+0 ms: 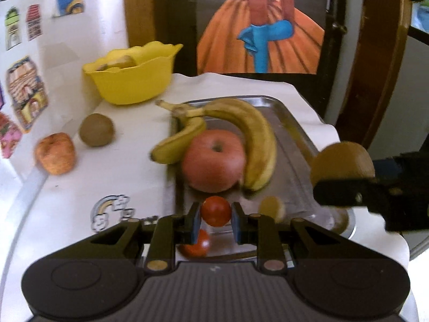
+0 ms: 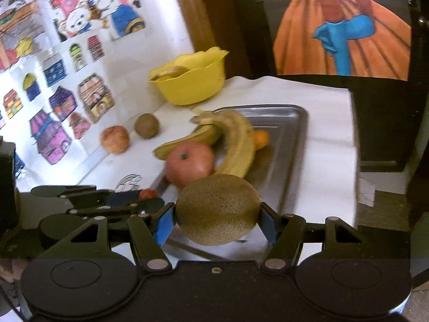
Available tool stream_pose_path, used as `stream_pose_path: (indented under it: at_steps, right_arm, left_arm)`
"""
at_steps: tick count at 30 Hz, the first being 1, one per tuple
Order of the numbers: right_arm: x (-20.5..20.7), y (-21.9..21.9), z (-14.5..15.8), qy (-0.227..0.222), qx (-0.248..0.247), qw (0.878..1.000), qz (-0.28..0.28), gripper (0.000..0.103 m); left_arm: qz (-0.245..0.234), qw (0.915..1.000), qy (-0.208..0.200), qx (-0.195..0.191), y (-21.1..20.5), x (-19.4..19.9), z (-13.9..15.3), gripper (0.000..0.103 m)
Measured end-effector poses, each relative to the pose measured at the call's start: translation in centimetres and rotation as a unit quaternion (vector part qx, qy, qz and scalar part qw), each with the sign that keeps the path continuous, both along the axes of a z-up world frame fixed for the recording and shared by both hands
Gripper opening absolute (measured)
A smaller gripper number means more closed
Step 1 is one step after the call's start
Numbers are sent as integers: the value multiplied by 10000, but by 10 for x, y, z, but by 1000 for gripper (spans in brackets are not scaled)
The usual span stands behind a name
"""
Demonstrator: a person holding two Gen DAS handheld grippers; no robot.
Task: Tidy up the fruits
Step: 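Carry the tomato and kiwi over the metal tray, then lower the tomato and kiwi into the tray and open both tools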
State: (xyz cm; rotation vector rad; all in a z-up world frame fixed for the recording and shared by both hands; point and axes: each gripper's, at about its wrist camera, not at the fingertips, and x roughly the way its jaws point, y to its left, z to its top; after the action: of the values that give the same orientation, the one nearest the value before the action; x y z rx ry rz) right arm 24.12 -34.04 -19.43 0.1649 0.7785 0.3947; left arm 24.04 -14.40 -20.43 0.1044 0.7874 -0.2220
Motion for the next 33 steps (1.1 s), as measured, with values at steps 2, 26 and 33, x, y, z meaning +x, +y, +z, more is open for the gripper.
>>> stream_pose_path:
  at_steps: [2,26,33]
  right_arm:
    - [4,-8,-2,-23,22,10000,-80,67]
    - [58,-16,-25,63,-40,10000,-26,67]
    - [60,-15,-29,146,-32,9999,-6,67]
  left_arm:
    - [-48,10000,39,42,-7,2,-3,26]
    - [176,9993,257,203,-23,6,-17,26]
    - [195,9992,278,229,-25,7,-19,26]
